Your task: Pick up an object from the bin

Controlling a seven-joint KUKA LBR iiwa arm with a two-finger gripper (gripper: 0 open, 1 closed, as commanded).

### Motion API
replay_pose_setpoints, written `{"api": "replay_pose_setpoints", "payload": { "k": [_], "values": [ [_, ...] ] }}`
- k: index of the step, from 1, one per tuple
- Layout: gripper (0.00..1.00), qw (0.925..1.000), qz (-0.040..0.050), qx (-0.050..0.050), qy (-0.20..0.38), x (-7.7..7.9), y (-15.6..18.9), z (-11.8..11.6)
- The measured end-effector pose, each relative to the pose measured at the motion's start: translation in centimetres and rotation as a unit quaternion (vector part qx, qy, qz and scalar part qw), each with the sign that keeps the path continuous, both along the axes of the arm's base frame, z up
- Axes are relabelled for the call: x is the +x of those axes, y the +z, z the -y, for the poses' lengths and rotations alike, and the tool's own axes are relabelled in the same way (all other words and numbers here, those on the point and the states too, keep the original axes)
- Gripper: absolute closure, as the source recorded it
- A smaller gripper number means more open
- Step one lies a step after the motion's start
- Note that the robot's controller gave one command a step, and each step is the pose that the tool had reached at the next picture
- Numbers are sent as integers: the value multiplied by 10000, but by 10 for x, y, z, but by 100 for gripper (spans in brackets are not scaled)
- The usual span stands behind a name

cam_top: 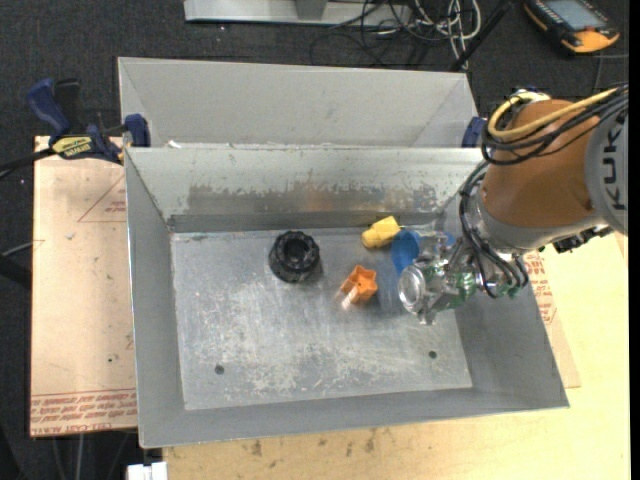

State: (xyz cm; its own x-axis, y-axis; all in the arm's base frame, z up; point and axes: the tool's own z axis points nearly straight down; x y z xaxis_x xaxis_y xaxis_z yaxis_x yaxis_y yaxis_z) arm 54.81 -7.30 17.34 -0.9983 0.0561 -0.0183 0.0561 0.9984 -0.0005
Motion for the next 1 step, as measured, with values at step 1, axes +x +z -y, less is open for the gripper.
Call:
{"api": "replay_pose_setpoints", "payload": {
  "k": [1],
  "values": [
    [100,9999,-155,21,50,-9,4,-7]
  ]
}}
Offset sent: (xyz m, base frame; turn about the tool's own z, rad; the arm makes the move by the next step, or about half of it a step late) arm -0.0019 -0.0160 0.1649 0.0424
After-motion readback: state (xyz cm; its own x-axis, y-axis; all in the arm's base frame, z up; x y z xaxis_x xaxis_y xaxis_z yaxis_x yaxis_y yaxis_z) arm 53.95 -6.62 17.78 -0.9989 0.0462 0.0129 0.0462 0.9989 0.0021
